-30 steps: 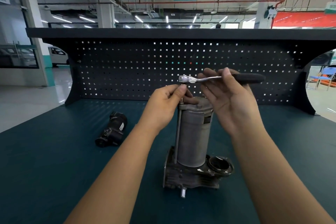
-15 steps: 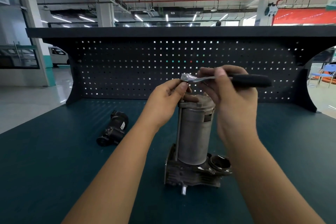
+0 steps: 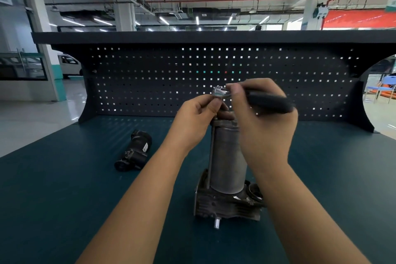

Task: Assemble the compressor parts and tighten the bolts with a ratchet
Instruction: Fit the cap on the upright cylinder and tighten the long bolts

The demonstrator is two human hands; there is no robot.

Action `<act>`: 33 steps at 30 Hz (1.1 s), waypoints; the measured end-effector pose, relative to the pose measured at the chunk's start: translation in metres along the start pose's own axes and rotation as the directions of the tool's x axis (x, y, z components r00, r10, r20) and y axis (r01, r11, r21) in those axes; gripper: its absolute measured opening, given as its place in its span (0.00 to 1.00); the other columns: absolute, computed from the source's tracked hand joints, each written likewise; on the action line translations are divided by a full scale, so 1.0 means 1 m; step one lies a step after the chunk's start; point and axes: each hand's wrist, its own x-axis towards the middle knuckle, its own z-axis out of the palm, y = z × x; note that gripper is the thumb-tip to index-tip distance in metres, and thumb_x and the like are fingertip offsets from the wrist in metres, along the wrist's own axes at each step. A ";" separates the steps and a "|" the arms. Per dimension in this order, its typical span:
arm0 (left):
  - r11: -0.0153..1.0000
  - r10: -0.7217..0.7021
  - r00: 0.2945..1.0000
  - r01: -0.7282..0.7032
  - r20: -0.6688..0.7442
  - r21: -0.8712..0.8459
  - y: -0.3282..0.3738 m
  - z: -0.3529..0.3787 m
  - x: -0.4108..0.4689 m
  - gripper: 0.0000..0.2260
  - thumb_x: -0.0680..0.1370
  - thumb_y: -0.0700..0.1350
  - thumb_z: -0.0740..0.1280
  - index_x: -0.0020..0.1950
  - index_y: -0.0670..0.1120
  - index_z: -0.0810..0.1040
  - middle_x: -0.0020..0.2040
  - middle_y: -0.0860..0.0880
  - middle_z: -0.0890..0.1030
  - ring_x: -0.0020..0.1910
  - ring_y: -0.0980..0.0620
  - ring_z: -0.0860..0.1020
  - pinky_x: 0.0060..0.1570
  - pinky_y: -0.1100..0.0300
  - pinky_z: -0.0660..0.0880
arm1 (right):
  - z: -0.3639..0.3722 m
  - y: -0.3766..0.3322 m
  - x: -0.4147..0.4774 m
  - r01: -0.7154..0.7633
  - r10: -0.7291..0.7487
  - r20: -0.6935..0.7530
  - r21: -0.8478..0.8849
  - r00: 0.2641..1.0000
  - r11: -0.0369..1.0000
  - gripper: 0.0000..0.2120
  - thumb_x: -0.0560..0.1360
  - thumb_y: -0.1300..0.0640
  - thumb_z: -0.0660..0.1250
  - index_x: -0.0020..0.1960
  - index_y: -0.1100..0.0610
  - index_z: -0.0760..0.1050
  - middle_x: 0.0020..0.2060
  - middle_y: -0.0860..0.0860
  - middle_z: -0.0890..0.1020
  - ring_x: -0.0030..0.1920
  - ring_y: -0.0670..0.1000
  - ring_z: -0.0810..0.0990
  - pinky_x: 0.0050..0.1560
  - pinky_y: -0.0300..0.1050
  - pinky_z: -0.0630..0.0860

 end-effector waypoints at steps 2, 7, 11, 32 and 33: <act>1.000 0.006 1.000 -0.006 -0.003 -0.011 0.002 -0.001 -0.001 0.08 0.80 0.44 0.60 0.51 0.47 0.80 0.45 0.49 0.84 0.46 0.55 0.81 0.53 0.58 0.76 | 0.003 -0.001 -0.003 0.109 -0.100 0.085 -0.104 0.991 0.989 0.04 0.74 0.59 0.68 0.42 0.58 0.78 0.35 0.46 0.81 0.38 0.45 0.80 0.39 0.41 0.77; 1.000 -0.005 0.999 0.005 0.038 0.010 0.000 -0.001 0.001 0.08 0.80 0.47 0.59 0.46 0.47 0.76 0.38 0.53 0.84 0.44 0.55 0.82 0.51 0.58 0.75 | -0.008 0.003 0.013 -0.224 0.200 0.138 0.192 0.970 0.955 0.08 0.77 0.60 0.62 0.39 0.54 0.76 0.39 0.49 0.85 0.43 0.48 0.84 0.40 0.36 0.77; 1.000 -0.014 0.999 0.014 0.037 0.006 -0.001 -0.001 0.000 0.11 0.80 0.50 0.58 0.44 0.45 0.75 0.38 0.50 0.84 0.49 0.46 0.82 0.60 0.42 0.71 | -0.019 0.015 0.032 -0.585 0.554 0.249 0.559 0.795 0.588 0.08 0.79 0.62 0.59 0.43 0.60 0.73 0.38 0.57 0.84 0.44 0.56 0.84 0.43 0.44 0.80; 0.998 -0.065 0.998 0.065 -0.014 0.015 -0.002 0.005 0.003 0.12 0.81 0.48 0.58 0.41 0.46 0.75 0.38 0.49 0.85 0.43 0.53 0.82 0.53 0.50 0.74 | -0.022 0.014 0.037 -0.606 0.578 0.229 0.488 0.783 0.628 0.08 0.78 0.61 0.63 0.41 0.61 0.74 0.37 0.56 0.84 0.43 0.53 0.85 0.42 0.42 0.80; 0.998 -0.062 0.998 0.062 -0.010 0.018 -0.002 0.005 0.003 0.12 0.81 0.49 0.58 0.41 0.47 0.75 0.38 0.49 0.85 0.44 0.52 0.82 0.54 0.49 0.73 | -0.025 0.016 0.039 -0.663 0.638 0.273 0.541 0.720 0.517 0.09 0.78 0.61 0.62 0.41 0.62 0.74 0.37 0.58 0.84 0.43 0.53 0.85 0.42 0.42 0.80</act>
